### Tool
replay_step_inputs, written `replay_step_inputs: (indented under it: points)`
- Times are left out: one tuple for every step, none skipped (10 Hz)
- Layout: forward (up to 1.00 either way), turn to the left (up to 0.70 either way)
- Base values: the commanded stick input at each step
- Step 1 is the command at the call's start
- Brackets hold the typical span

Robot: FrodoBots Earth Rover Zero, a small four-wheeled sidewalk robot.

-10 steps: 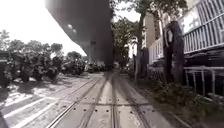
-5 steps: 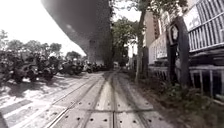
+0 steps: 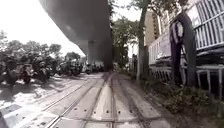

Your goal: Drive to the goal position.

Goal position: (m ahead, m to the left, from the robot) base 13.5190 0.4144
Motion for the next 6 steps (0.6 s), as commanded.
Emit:
replay_step_inputs:
  points:
    - [0.45, 0.00]
    - [0.45, 0.00]
    - [0.45, 0.00]
    - [0.45, 0.00]
    - [0.45, 0.00]
    - [0.45, 0.00]
